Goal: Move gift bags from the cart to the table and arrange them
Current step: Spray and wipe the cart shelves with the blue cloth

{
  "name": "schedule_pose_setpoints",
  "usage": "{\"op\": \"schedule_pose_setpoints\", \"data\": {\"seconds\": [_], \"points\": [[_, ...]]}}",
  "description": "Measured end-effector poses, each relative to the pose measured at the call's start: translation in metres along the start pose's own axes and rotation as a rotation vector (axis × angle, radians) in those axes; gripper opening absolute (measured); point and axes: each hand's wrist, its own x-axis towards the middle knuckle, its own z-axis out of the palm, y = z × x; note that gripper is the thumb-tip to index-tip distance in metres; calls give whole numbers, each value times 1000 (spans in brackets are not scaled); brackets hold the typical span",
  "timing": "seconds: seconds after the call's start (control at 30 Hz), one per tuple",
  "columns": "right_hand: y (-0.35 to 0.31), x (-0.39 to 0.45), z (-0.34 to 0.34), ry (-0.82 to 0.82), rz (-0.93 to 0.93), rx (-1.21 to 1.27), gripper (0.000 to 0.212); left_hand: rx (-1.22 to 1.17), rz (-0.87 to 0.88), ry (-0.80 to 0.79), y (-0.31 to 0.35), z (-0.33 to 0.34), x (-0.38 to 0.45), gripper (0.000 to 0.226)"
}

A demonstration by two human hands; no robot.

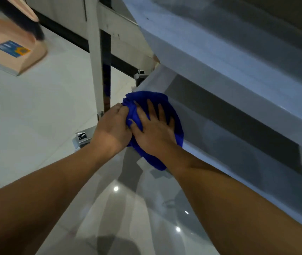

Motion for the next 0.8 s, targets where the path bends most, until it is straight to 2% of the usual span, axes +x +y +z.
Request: {"op": "schedule_pose_setpoints", "data": {"seconds": [0.1, 0.23, 0.4, 0.57, 0.8], "points": [[6, 17, 5, 37, 23, -20, 64, -46, 78, 112, -5, 16, 10, 14], [12, 34, 4, 2, 61, -32, 67, -97, 8, 200, -1, 31, 12, 16], [12, 51, -1, -2, 132, 53, 66, -135, -41, 207, 6, 33, 15, 47], [17, 65, -1, 23, 156, 94, 71, 19, -43, 163, 14, 31, 21, 63], [43, 111, -3, 106, 222, 122, 72, 299, -6, 148, 9, 44, 28, 54]]}}
